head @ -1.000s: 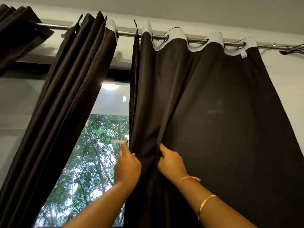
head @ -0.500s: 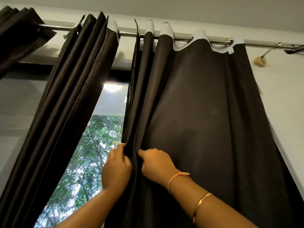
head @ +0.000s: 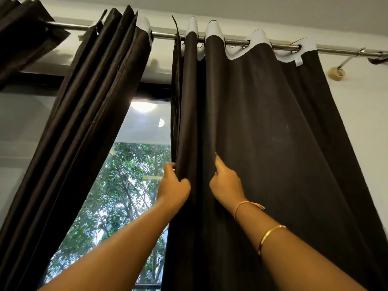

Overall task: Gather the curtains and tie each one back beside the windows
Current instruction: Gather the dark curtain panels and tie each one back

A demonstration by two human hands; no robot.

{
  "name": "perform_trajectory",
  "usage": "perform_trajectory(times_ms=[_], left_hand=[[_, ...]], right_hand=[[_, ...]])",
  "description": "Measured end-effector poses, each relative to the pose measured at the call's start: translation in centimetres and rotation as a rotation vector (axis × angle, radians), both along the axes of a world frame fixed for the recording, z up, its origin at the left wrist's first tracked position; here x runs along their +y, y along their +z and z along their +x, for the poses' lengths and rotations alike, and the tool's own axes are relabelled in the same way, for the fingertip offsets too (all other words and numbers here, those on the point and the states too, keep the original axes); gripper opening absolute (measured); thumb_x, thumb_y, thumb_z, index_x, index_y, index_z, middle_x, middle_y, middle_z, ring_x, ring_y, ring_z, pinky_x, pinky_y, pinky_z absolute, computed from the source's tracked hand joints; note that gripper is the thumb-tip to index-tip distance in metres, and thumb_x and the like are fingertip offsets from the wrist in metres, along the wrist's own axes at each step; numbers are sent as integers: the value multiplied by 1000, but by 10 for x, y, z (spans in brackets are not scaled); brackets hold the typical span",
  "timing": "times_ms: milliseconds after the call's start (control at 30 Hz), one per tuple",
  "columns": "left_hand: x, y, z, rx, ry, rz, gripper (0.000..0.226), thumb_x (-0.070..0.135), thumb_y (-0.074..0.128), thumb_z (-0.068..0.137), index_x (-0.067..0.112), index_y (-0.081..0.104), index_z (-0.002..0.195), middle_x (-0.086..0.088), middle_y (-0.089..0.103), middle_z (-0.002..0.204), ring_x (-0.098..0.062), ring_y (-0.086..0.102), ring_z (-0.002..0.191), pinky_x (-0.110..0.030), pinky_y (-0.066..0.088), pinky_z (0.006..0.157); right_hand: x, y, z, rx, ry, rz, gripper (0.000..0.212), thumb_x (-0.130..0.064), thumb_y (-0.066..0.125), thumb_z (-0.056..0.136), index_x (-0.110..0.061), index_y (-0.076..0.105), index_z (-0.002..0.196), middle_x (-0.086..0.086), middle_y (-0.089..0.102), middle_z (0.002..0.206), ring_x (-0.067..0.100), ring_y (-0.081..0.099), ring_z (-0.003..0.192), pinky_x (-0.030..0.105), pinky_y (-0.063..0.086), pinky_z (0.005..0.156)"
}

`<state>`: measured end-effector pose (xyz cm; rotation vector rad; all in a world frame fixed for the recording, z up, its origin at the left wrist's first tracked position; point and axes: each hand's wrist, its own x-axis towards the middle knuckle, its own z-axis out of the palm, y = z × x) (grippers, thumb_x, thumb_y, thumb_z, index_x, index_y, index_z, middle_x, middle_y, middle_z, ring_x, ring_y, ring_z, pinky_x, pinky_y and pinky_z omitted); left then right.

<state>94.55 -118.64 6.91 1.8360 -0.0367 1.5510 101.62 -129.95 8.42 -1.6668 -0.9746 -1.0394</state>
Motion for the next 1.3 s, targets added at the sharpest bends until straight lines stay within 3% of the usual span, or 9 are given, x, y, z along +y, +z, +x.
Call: perform_trajectory(times_ms=[133,367,533,600,767,867,1000,1100,1300], left_hand=[[10,3,-4,4,29,17,45,-3,42,81,22,42,118,1,57,83,-17,56,72,-26,38,53],[43,1,-12,-270,-37,-12,26,1,53,87,27,48,89,11,56,72,-1,50,62,-6,35,43],[58,1,-14,-191,-59,21,35,-5,47,83,25,50,100,3,62,83,-19,59,74,-31,46,61],[56,0,-8,-124,65,78,42,-6,43,80,25,49,108,6,59,80,-13,56,69,-25,39,54],[35,-7,9,-67,279,194,39,-2,48,83,20,54,115,-5,64,83,-19,59,71,-21,27,48],[23,-17,18,-99,394,263,8,8,58,83,14,56,88,-10,64,78,-31,58,75,-28,22,53],[18,-31,26,-128,383,263,29,19,59,85,19,37,68,6,43,58,-16,44,54,-31,23,46],[19,-36,27,-137,424,265,31,31,57,89,20,32,74,10,36,62,-5,33,52,-22,18,44],[14,-43,21,-185,408,204,28,43,38,96,18,33,84,3,43,74,-19,39,61,-29,22,47]], right_hand=[[18,6,-21,-106,-3,-188,74,-4,42,84,-31,18,149,22,58,123,42,55,111,44,47,93],[71,31,-76,-360,-69,-294,60,-2,46,86,-8,28,143,24,57,119,43,55,106,45,45,83],[70,31,-65,-385,-111,-416,72,-4,46,86,-15,14,149,24,57,120,42,55,106,44,45,79],[60,22,-45,-330,-163,-457,74,-8,43,89,-21,3,151,25,58,119,41,57,104,43,46,79],[41,-14,-6,-165,-265,-368,78,-7,40,91,-21,-9,150,20,62,109,38,61,93,41,47,73],[42,-33,3,-167,-311,-330,74,-7,39,92,-16,-6,150,19,64,102,37,61,89,39,45,69],[45,-51,7,-162,-294,-343,69,-10,35,93,-16,-2,150,19,64,100,38,61,88,38,38,64],[43,-56,9,-150,-225,-262,65,-16,37,95,-20,2,151,18,65,99,38,60,87,35,35,63],[42,-62,9,-171,-133,-199,58,-24,34,98,-24,9,150,16,67,97,36,62,85,40,48,70]])
